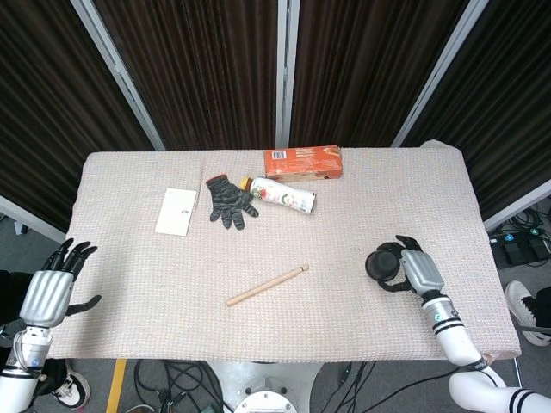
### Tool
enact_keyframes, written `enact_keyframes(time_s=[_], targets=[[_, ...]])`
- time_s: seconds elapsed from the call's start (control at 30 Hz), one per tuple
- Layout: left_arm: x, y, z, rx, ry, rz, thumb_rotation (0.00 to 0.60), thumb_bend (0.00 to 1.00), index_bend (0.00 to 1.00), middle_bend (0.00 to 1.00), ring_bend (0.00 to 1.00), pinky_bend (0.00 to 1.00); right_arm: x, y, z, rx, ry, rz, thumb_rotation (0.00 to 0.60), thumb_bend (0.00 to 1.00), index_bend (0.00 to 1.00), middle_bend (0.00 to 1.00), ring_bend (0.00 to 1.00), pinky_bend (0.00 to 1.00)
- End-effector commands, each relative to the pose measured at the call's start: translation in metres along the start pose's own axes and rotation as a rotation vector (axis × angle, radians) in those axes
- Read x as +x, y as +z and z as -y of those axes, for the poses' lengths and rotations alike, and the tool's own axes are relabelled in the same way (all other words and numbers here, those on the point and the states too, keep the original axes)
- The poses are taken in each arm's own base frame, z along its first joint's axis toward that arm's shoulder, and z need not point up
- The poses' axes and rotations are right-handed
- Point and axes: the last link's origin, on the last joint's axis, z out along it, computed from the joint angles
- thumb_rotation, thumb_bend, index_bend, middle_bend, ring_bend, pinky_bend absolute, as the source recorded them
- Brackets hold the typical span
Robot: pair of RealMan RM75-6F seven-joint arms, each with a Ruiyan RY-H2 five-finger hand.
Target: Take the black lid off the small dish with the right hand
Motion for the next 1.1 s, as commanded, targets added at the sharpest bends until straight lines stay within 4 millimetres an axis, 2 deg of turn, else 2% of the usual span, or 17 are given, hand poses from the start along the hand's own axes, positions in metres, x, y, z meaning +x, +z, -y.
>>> enact_keyframes(time_s=[0.03, 0.13, 0.2, 0.3, 0.47, 0.57, 0.63, 0.7, 0.87, 1.0, 1.1], targets=[[-0.001, 0.0, 0.0, 0.0, 0.0, 0.005, 0.6, 0.13, 0.14, 0.11, 0.0, 0.18, 0.064, -0.035, 0.062, 0.285, 0.114, -0.341, 0.6, 0.16, 0.35, 0.44, 0.06, 0.0], [-0.002, 0.001, 0.0, 0.0, 0.0, 0.005, 0.6, 0.13, 0.14, 0.11, 0.0, 0.18, 0.074, -0.054, 0.069, 0.342, 0.112, -0.42, 0.6, 0.16, 0.35, 0.44, 0.06, 0.0], [-0.002, 0.001, 0.0, -0.001, -0.001, 0.004, 0.6, 0.13, 0.14, 0.11, 0.0, 0.18, 0.071, -0.057, 0.068, 0.337, 0.099, -0.427, 0.6, 0.15, 0.36, 0.44, 0.06, 0.0], [-0.002, 0.001, 0.0, -0.002, -0.002, 0.007, 0.6, 0.13, 0.14, 0.11, 0.0, 0.18, 0.048, -0.037, 0.052, 0.244, 0.041, -0.336, 0.6, 0.15, 0.37, 0.44, 0.06, 0.0], [-0.001, -0.001, 0.001, -0.001, -0.004, 0.001, 0.6, 0.13, 0.14, 0.11, 0.0, 0.18, 0.002, 0.009, 0.022, 0.06, -0.05, -0.123, 0.6, 0.16, 0.37, 0.44, 0.06, 0.0], [0.0, -0.001, 0.002, 0.002, -0.005, -0.001, 0.6, 0.13, 0.14, 0.11, 0.0, 0.18, -0.011, 0.022, 0.02, 0.027, -0.086, -0.067, 0.6, 0.16, 0.37, 0.44, 0.06, 0.0], [0.0, -0.002, 0.002, 0.003, -0.006, 0.001, 0.6, 0.13, 0.14, 0.11, 0.0, 0.18, -0.008, 0.022, 0.028, 0.05, -0.082, -0.087, 0.6, 0.16, 0.37, 0.44, 0.06, 0.0], [-0.001, -0.001, 0.001, 0.002, -0.004, 0.004, 0.6, 0.13, 0.14, 0.11, 0.0, 0.18, 0.003, 0.016, 0.041, 0.1, -0.055, -0.146, 0.6, 0.16, 0.37, 0.44, 0.06, 0.0], [-0.002, 0.001, -0.001, -0.006, -0.004, 0.003, 0.6, 0.13, 0.14, 0.11, 0.0, 0.18, 0.042, -0.02, 0.074, 0.277, 0.05, -0.317, 0.6, 0.16, 0.37, 0.44, 0.06, 0.0], [-0.003, 0.001, -0.001, -0.005, -0.003, 0.006, 0.6, 0.13, 0.14, 0.11, 0.0, 0.18, 0.06, -0.046, 0.081, 0.361, 0.105, -0.414, 0.6, 0.16, 0.37, 0.44, 0.06, 0.0], [-0.003, 0.001, 0.0, -0.004, -0.003, 0.008, 0.6, 0.13, 0.14, 0.11, 0.0, 0.18, 0.057, -0.047, 0.073, 0.341, 0.089, -0.405, 0.6, 0.15, 0.37, 0.44, 0.06, 0.0]])
